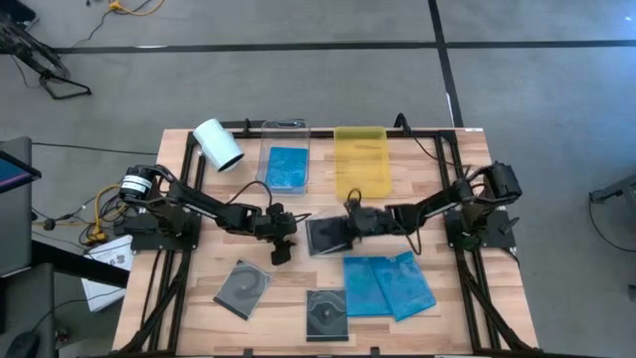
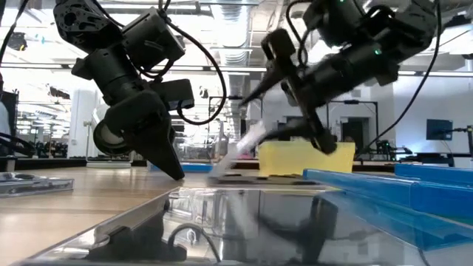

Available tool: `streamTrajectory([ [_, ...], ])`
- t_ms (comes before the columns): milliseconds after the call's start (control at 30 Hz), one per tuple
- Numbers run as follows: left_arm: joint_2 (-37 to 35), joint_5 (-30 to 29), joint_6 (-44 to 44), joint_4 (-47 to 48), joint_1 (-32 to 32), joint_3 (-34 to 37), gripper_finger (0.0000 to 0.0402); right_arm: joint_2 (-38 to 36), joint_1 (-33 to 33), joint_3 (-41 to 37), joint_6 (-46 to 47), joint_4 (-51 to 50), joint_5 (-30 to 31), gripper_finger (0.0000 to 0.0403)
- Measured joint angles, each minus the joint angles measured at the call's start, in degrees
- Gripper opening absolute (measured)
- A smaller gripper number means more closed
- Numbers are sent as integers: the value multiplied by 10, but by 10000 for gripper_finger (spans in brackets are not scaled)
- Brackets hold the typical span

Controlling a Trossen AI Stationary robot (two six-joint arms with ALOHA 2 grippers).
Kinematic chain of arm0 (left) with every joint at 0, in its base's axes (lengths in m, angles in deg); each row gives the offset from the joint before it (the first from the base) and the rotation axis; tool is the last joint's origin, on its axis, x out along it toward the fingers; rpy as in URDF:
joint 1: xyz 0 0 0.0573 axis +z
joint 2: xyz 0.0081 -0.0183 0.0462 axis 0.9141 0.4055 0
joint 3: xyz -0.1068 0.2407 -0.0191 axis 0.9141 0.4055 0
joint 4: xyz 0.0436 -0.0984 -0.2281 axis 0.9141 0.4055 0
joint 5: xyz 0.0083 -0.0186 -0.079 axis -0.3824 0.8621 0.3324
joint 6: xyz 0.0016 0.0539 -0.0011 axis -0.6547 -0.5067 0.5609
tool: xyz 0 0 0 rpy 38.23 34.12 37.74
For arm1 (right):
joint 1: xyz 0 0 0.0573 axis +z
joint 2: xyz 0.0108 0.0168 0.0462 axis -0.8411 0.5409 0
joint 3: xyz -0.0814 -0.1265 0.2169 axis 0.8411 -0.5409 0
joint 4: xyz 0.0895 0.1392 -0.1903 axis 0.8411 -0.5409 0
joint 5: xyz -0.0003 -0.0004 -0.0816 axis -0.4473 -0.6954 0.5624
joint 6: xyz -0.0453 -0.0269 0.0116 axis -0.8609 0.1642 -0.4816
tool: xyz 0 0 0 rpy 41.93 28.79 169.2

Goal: Pick & place jewel cases by type
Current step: Put the top right black CD case into the yellow bin

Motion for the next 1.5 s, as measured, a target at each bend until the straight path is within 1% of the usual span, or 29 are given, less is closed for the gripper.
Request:
streamTrajectory([
  [167,0,-1,0,0,0,0,186,-1,-4,0,-2,-4,-36,255],
  [367,0,-4,-4,1,-1,0,186,0,-9,-2,4,-48,-65,255],
  [633,0,-4,-4,-3,-1,1,185,-1,-9,-2,0,-42,-77,255],
  [767,-8,0,19,-10,-1,4,185,-1,-9,-2,-5,-41,-78,255],
  [833,-17,20,35,-14,5,6,185,-1,-8,-2,-11,-41,-77,255],
  [933,-36,73,60,-18,15,7,185,-1,-7,-2,-17,-44,-78,249],
  [1133,-51,192,115,-9,35,8,185,-1,-7,-2,-35,-54,-76,211],
  [1167,-51,200,120,-11,37,11,185,-1,-8,-3,-35,-61,-74,203],
  [1333,-54,200,150,-42,38,33,185,-1,-8,-3,-45,-66,-65,165],
  [1500,-54,198,170,-63,36,40,185,-1,-8,-3,-51,-55,-65,137],
])
